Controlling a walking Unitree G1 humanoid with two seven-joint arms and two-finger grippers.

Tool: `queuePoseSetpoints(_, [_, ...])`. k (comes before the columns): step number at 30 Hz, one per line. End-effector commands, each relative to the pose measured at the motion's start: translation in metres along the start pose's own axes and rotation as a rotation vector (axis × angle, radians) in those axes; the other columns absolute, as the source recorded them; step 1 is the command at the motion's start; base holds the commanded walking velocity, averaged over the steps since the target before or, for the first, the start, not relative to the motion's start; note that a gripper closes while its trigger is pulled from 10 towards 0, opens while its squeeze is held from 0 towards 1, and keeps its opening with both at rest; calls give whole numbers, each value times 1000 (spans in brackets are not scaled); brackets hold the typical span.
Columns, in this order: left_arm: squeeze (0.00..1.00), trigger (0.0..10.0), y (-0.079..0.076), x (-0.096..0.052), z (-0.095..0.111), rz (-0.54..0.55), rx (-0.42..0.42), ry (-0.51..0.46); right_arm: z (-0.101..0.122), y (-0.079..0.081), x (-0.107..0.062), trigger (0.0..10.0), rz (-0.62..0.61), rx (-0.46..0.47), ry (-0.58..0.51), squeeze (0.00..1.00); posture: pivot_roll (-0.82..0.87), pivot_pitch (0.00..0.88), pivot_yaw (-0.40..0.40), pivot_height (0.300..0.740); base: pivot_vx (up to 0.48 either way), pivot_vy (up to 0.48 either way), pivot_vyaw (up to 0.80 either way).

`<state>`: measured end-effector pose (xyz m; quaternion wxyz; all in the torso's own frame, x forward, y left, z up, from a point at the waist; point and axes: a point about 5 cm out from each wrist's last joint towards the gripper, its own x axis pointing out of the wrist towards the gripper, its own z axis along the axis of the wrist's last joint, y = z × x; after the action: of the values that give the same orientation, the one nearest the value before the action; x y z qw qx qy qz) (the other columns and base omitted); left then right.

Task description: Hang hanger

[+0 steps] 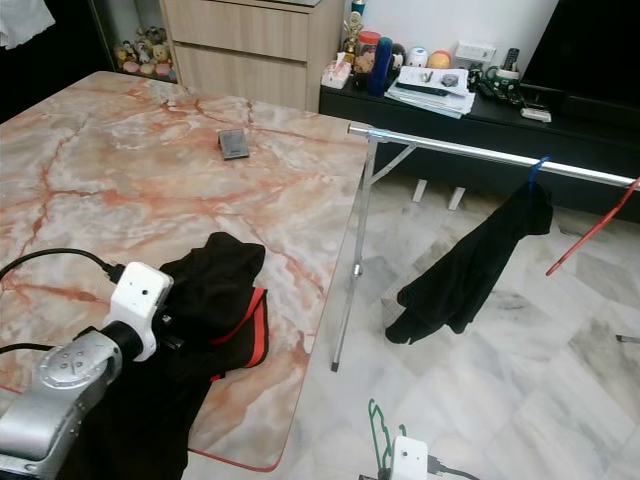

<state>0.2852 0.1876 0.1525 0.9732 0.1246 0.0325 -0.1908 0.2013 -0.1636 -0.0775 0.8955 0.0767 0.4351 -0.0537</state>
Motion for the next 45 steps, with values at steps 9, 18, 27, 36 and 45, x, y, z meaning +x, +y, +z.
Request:
queuePoseSetpoints(9, [1000,10000,17,-5,12,42,23,24,-9,1,-1,10000,-3,14,29,0,110,108,-34,740,0,0,0])
queuePoseSetpoints(18, [1000,10000,39,-17,24,14,29,16,-9,1,-1,10000,-3,22,28,0,117,117,-35,740,0,0,0])
queuePoseSetpoints(27, [1000,10000,-3,-33,13,-382,80,139,-8,1,-1,10000,-6,23,27,0,113,127,-36,740,0,0,0])
queuePoseSetpoints(36, [1000,10000,69,-9,32,368,-155,-52,-7,2,-1,10000,-1,19,27,0,122,135,-37,740,0,0,0])
queuePoseSetpoints(45, [945,10000,-18,-37,2,-472,50,217,-7,2,-1,10000,-1,20,27,0,116,140,-34,740,0,0,0])
